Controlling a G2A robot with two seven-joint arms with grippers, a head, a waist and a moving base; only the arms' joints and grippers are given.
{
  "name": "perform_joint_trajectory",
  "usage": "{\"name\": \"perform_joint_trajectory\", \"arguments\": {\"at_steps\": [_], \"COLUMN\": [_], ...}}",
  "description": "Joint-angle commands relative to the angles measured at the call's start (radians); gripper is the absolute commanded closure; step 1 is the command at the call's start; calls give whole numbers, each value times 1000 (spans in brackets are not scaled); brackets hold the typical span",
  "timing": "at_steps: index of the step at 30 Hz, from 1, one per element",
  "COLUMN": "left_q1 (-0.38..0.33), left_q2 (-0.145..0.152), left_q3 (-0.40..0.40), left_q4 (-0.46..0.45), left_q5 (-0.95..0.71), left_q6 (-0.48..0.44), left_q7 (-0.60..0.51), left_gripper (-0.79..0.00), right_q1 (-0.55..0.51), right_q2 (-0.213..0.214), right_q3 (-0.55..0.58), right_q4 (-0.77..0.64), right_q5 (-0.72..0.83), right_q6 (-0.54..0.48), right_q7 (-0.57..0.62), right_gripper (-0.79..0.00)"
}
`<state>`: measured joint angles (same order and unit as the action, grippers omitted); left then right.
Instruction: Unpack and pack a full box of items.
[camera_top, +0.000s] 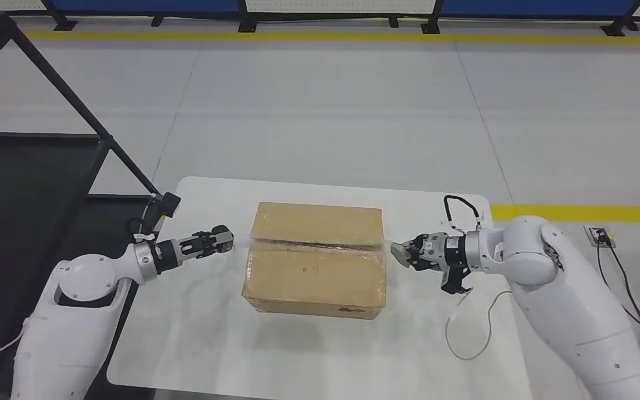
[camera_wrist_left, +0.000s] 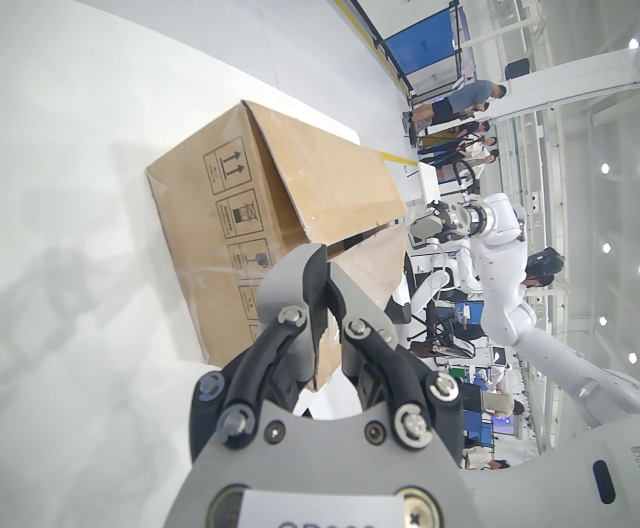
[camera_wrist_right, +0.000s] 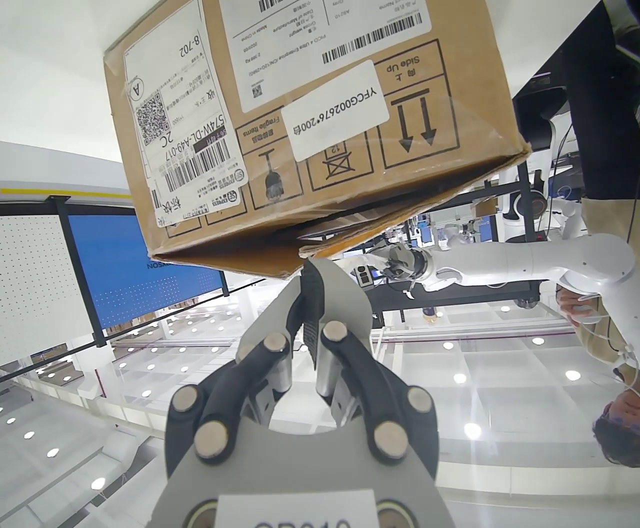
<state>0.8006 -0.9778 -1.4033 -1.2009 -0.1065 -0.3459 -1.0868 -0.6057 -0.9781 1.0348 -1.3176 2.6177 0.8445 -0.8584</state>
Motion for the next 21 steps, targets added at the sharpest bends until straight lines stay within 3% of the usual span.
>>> {"name": "perform_joint_trajectory", "arguments": {"at_steps": [1,5,11,15,21], "left_q1": [-2,-6,-10,-11,-12], "left_q2": [0,2,4,6,9], "left_q3": [4,12,17,21,24], "left_q4": [4,12,21,25,28], "left_q5": [0,-1,-8,-9,-11], "left_q6": [0,0,-1,0,-4], "left_q7": [2,6,12,17,24], "left_gripper": [0,0,-274,-317,-317], "right_q1": [5,15,25,34,43], "right_q2": [-1,-3,-5,-7,-9], "right_q3": [-6,-18,-30,-40,-50], "right_q4": [4,13,24,36,46], "right_q5": [2,4,5,7,12], "right_q6": [-2,-6,-13,-14,-12], "right_q7": [-4,-8,-5,-4,-3], "right_gripper": [0,0,0,0,0]}}
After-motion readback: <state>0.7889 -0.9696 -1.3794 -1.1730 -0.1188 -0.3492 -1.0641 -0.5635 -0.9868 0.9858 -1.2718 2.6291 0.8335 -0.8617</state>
